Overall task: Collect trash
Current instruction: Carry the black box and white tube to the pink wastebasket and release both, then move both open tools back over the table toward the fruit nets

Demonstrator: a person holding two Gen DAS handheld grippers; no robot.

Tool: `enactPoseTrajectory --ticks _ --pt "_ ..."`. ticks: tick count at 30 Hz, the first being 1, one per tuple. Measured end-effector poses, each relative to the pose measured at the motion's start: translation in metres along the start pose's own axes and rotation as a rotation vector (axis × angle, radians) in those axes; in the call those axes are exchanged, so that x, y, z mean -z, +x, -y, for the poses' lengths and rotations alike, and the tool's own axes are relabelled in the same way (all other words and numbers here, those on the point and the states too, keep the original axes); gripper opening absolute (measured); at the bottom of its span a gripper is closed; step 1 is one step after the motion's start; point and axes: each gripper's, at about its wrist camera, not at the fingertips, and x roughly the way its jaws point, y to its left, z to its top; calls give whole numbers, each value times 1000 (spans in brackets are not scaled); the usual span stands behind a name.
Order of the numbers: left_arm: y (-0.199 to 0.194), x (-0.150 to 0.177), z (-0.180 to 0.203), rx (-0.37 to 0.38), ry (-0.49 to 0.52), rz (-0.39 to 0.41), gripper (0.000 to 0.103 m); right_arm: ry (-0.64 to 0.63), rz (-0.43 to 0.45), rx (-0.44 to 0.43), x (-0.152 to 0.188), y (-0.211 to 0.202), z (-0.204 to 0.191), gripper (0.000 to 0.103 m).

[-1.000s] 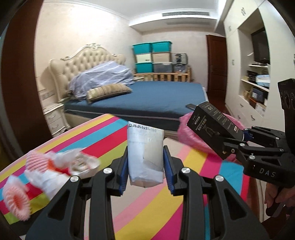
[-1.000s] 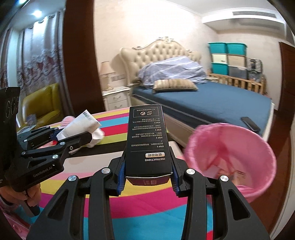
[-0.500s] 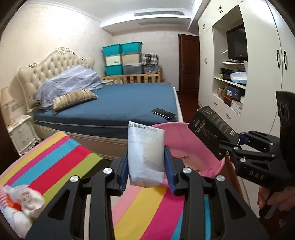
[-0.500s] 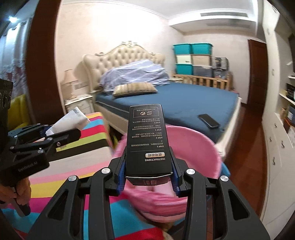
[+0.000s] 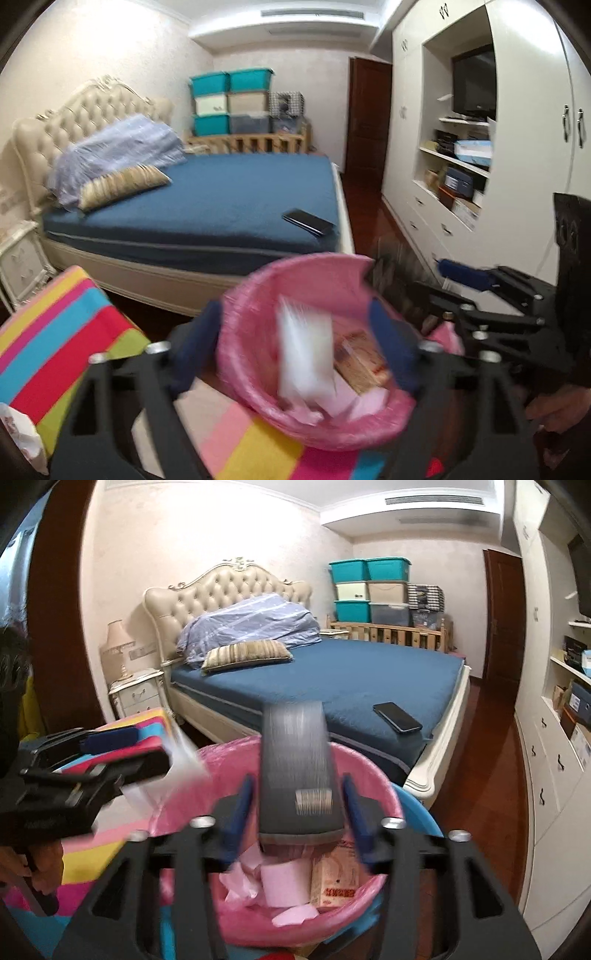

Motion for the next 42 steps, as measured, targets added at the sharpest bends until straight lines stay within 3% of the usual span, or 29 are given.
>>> enactPoseTrajectory --ticks 4,7,13,21,31,42 --pt "-17 5 -15 -64 -9 3 85 20 9 17 3 -12 8 58" --pt "-44 18 -31 -156 -25 10 99 55 -3 18 10 -21 10 58" --pt "-100 55 -63 -273 -76 -25 98 43 -38 -17 20 -28 -12 58" --pt "-173 98 -103 -420 -140 -33 98 -18 -53 -146 17 -26 -83 60" --pt "-256 157 -146 -603 -246 -54 98 -135 -144 -327 30 -13 -187 63" --pt "-325 193 -195 -784 -393 -62 98 -297 -213 -462 40 5 -287 63"
